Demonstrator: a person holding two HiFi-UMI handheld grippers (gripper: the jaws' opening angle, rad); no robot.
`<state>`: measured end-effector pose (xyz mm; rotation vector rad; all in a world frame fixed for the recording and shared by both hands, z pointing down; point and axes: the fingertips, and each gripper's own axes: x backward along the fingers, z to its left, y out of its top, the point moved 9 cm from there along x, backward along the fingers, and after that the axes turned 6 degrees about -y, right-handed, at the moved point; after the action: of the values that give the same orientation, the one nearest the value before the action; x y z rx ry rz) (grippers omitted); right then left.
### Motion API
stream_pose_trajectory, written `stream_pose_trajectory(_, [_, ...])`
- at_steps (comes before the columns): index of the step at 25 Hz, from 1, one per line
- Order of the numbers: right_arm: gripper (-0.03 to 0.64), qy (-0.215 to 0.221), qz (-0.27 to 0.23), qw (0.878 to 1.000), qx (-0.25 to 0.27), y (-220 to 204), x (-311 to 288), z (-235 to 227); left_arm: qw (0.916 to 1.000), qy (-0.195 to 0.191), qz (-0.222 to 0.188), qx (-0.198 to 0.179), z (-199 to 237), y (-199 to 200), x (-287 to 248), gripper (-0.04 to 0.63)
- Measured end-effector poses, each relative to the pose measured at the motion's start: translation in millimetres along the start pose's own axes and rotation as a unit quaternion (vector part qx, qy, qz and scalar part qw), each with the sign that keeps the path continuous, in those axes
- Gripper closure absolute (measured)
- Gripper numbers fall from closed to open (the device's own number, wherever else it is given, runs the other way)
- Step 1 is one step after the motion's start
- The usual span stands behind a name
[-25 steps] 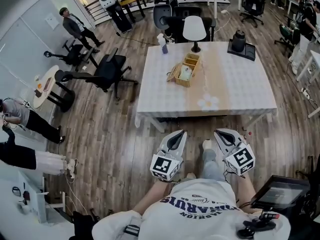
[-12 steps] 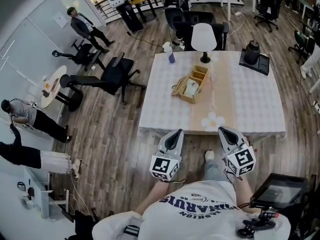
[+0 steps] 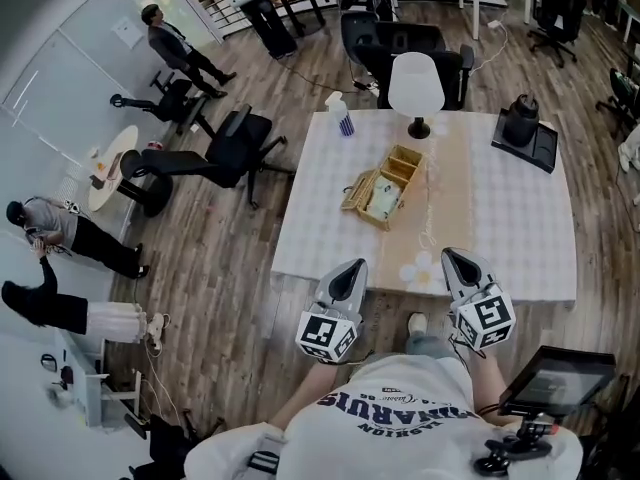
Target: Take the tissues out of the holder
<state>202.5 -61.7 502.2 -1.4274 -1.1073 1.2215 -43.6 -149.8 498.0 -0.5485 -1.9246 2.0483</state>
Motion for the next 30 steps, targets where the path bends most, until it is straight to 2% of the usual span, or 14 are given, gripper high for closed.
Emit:
stream_pose_trajectory(4, [0.611, 0.016, 0.006, 1.0, -0.011, -4.0, -21.7, -20.6, 0.9997, 0.02, 0.008, 0.009, 6.9, -1.2, -16.8, 0.592])
stream_pose_trajectory(8, [0.611, 0.019, 0.006, 1.0, 0.008, -0.9, -38.3, -30.6, 0.9991, 0.036, 0.017, 0.01, 17.2, -1.5, -28.1, 0.592])
stream_pose_trajectory(14, [0.611, 0.018, 0.003, 1.0, 0.023, 5.2, -60.3, -35.0, 0.999, 0.045, 0.006, 0.001, 37.6, 9.1, -39.6, 0.592])
stream_pose_trajectory(22, [0.611, 0.011, 0.012, 0.999, 0.035, 20.7, -76.0, -12.5, 0.9995, 0.029, -0.001, -0.008, 63.1, 23.7, -43.6, 0.592])
stream_pose_trajectory(30, [0.611, 0.018, 0.022, 0.999, 0.043, 19.1, -93.6, 6.3, 0.9998, 0.019, 0.007, 0.007, 73.3, 13.8, -42.8, 0.592])
